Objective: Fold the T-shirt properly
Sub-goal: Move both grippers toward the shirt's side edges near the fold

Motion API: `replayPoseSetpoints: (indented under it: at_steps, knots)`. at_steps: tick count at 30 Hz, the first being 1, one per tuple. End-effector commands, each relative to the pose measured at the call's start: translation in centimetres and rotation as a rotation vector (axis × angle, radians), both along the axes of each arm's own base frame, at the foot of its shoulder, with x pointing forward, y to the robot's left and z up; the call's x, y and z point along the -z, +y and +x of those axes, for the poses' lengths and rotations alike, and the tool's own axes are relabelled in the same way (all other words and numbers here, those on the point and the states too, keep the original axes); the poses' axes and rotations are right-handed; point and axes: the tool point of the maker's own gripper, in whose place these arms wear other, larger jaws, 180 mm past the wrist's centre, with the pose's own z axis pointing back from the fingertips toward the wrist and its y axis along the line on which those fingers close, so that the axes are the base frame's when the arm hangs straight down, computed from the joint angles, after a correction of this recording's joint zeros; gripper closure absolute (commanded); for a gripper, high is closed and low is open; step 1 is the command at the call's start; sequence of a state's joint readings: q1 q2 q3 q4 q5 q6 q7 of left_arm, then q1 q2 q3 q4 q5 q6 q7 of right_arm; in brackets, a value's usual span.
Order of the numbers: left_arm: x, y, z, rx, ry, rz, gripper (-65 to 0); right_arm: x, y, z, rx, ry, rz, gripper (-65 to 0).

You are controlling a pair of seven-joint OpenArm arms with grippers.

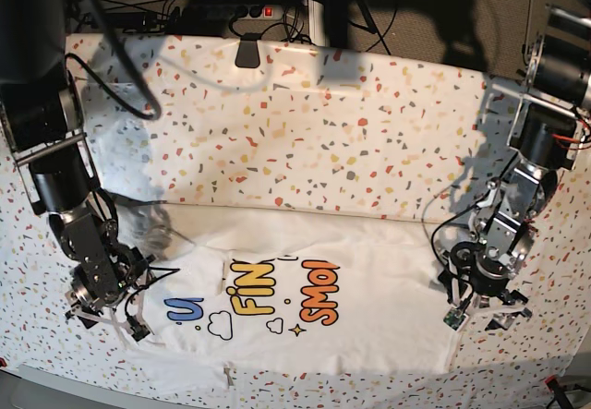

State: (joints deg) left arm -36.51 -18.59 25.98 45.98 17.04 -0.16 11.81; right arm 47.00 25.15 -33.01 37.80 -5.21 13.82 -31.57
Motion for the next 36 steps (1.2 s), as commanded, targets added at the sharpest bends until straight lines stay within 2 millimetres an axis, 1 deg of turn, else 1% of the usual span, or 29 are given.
replayPoseSetpoints:
  at_steps: [1,4,6,9,10,12,14,16,17,18,20,22,23,24,26,28,30,31,33,36]
  knots:
    - [-3.8,0.2,1.6,0.000,-0.092,0.006,-45.0,-3.3,-0.2,1.6,-0.020,-0.060,-0.012,-47.0]
    - [-5.0,-0.4,1.7,0.022,-0.086,0.018,-45.0,-3.5,1.2,0.9,-0.098,0.018,-0.003,-47.0]
    - [-4.9,-1.8,1.3,0.079,-0.030,0.019,-45.0,-3.3,2.3,0.1,-0.153,0.064,0.031,-47.0]
    - [-4.2,-3.6,0.5,0.150,0.020,0.011,-45.0,-2.9,3.4,-1.5,-0.208,0.113,0.035,-47.0]
    - [-3.8,-4.0,0.2,0.168,0.033,0.014,-44.9,-2.6,3.8,-2.1,-0.229,0.132,0.040,-47.0]
    - [-2.3,-4.5,-0.7,0.200,0.072,0.039,-44.9,-2.0,4.6,-3.5,-0.286,0.165,0.059,-47.0]
    - [-0.2,-5.0,-2.1,0.256,0.118,0.098,-44.9,-1.2,4.8,-4.7,-0.313,0.188,0.061,-47.0]
    - [1.5,-5.3,-3.3,0.303,0.153,0.138,-44.9,-0.6,4.6,-5.2,-0.282,0.170,0.095,-47.0]
    - [1.9,-5.2,-3.5,0.289,0.147,0.118,-44.9,-0.7,4.5,-4.9,-0.235,0.124,0.138,-47.0]
    - [1.5,-5.0,-3.3,0.240,0.113,0.071,-44.8,-1.0,4.4,-4.5,-0.175,0.070,0.198,-47.0]
    - [-0.1,-3.9,-2.3,0.111,0.020,-0.047,-44.9,-1.5,4.6,-4.0,-0.079,-0.003,0.317,-47.0]
    - [-1.9,-2.9,-1.3,-0.001,-0.052,-0.129,-44.9,-1.8,4.8,-3.7,-0.058,-0.010,0.344,-47.0]
    - [-2.3,-2.8,-1.0,-0.040,-0.050,-0.196,-44.9,-1.9,5.0,-3.7,-0.042,-0.010,0.374,-47.0]
    - [-2.7,-3.0,-0.6,-0.070,-0.041,-0.290,-44.9,-2.1,5.4,-3.6,-0.028,-0.017,0.422,-47.0]
    - [-3.2,-4.2,-0.2,-0.079,-0.001,-0.504,-44.9,-2.5,6.1,-3.2,-0.003,-0.043,0.504,-47.0]
    - [-4.0,-6.3,-0.1,-0.027,0.051,-0.701,-44.9,-2.8,6.5,-2.8,0.038,-0.077,0.582,-47.0]
    - [-4.8,-7.8,-0.2,0.021,0.094,-0.839,-44.9,-2.6,6.5,-2.7,0.093,-0.100,0.681,-47.0]
    - [-5.1,-8.0,-0.2,0.026,0.100,-0.880,-44.9,-2.6,6.4,-2.6,0.119,-0.114,0.718,-47.0]
    - [-5.3,-7.8,-0.1,0.007,0.110,-0.920,-44.9,-2.6,5.7,-2.6,0.153,-0.136,0.758,-47.0]
    - [-5.0,-7.6,-0.2,-0.005,0.122,-0.922,-44.9,-3.4,5.0,-2.4,0.146,-0.155,0.789,-47.0]
